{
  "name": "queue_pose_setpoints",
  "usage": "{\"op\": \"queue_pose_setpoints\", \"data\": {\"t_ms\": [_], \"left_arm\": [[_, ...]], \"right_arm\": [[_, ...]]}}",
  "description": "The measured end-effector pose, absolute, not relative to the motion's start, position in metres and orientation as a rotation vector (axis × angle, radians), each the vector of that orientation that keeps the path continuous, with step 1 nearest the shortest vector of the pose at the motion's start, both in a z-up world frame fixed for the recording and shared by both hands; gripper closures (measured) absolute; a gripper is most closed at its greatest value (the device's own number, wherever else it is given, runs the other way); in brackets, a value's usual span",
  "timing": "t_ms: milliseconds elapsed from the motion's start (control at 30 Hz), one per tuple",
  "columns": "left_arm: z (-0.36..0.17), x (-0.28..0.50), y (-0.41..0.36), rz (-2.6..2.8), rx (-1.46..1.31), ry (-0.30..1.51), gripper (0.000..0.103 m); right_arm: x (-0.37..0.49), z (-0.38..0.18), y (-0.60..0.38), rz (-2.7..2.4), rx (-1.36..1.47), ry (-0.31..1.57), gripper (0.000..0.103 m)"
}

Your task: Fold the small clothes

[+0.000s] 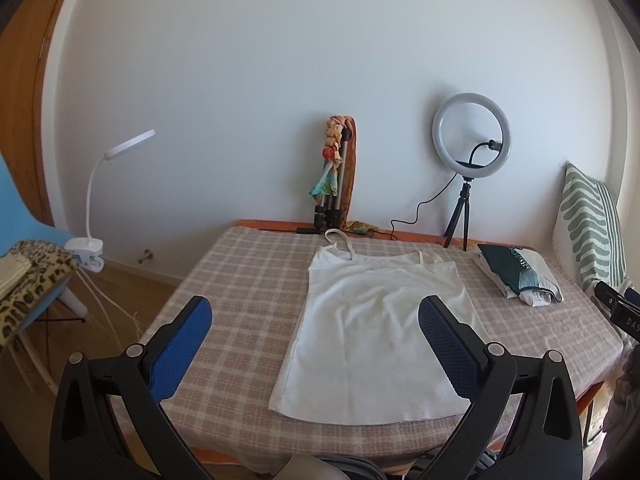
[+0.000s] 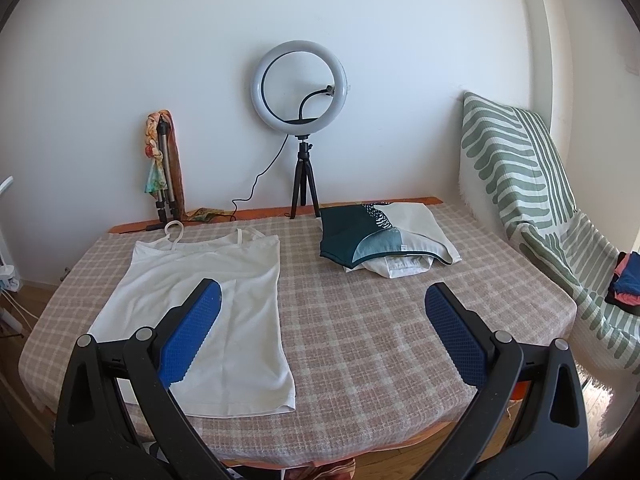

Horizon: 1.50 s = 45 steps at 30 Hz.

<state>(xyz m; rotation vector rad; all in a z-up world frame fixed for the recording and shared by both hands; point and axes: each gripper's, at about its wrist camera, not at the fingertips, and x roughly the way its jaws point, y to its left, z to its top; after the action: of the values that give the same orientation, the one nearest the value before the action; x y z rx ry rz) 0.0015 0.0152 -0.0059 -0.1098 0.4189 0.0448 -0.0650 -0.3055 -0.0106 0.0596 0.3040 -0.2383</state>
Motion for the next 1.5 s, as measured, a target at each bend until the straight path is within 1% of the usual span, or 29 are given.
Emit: {"op": "queue_pose_setpoints", "data": {"t_ms": [1167, 1500], "left_arm": [[-0.01, 0.003, 0.019, 0.039, -0.126, 0.432, 0.0], [-0.02, 0.009, 0.027, 0.062, -0.12, 0.459, 0.0]], "right_arm": [[-0.064, -0.01, -0.304, -0.232, 0.055, 0.3, 0.0], [-0.045, -0.002, -0.296, -0.195, 0.038, 0.299, 0.0]]}}
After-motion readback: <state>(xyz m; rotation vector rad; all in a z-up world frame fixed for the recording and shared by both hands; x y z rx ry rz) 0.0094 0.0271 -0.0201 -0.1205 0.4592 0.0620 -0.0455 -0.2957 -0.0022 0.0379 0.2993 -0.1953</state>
